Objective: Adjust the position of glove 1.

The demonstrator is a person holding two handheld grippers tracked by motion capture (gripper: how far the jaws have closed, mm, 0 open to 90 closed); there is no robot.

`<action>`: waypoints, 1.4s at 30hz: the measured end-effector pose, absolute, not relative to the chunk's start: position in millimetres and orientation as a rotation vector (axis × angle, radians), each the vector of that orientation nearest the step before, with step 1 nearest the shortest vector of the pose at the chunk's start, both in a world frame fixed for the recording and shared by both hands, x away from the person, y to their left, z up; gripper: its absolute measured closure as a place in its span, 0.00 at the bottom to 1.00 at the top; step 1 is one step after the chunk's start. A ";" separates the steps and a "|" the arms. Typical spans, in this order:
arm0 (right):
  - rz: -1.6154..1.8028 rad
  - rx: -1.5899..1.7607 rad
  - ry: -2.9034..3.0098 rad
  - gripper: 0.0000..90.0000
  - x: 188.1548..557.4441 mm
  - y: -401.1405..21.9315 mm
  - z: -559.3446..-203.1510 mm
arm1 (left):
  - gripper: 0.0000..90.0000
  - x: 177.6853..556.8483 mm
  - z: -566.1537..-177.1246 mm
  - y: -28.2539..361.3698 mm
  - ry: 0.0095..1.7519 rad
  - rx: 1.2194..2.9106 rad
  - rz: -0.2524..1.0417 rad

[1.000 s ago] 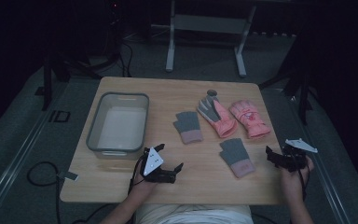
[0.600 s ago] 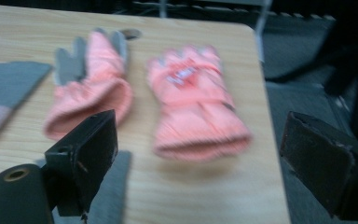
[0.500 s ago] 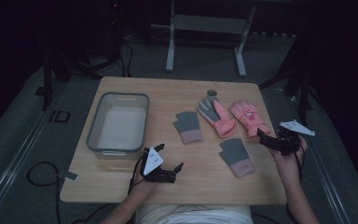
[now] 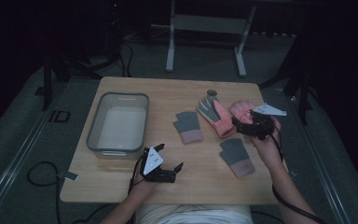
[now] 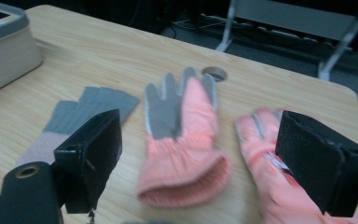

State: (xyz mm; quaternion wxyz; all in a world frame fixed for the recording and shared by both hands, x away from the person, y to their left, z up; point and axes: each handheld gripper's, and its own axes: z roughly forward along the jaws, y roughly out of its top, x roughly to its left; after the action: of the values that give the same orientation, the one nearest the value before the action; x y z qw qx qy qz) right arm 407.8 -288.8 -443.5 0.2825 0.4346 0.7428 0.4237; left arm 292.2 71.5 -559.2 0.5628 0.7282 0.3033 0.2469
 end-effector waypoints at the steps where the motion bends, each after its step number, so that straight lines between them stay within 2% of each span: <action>1: 1.150 1.147 2.012 0.19 410.5 -283.7 -443.6 | 0.01 292.2 -559.3 71.5 0.715 1.713 0.580; 9: 1.200 1.050 2.129 0.27 431.6 -240.8 -451.9 | 0.01 292.3 -559.3 71.8 0.715 1.712 0.576; 25: 1.117 0.851 2.362 0.57 467.2 -164.0 -495.6 | 0.01 292.3 -559.4 72.0 0.708 1.710 0.568; 30: 1.054 0.850 2.437 0.61 481.4 -150.5 -512.0 | 0.01 292.3 -559.3 72.0 0.706 1.711 0.569; 32: 1.028 0.877 2.459 0.57 487.8 -147.3 -517.3 | 0.01 292.3 -559.3 71.9 0.705 1.711 0.568; 42: 0.961 0.857 2.506 0.61 498.4 -139.1 -536.3 | 0.01 291.6 -559.4 70.6 0.697 1.715 0.572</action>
State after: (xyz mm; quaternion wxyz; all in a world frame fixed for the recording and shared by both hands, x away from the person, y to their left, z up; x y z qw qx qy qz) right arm 498.4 -139.1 -536.3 0.1614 0.3002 0.8778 0.3366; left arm 291.6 70.6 -559.4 0.5664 0.7295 0.2963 0.2435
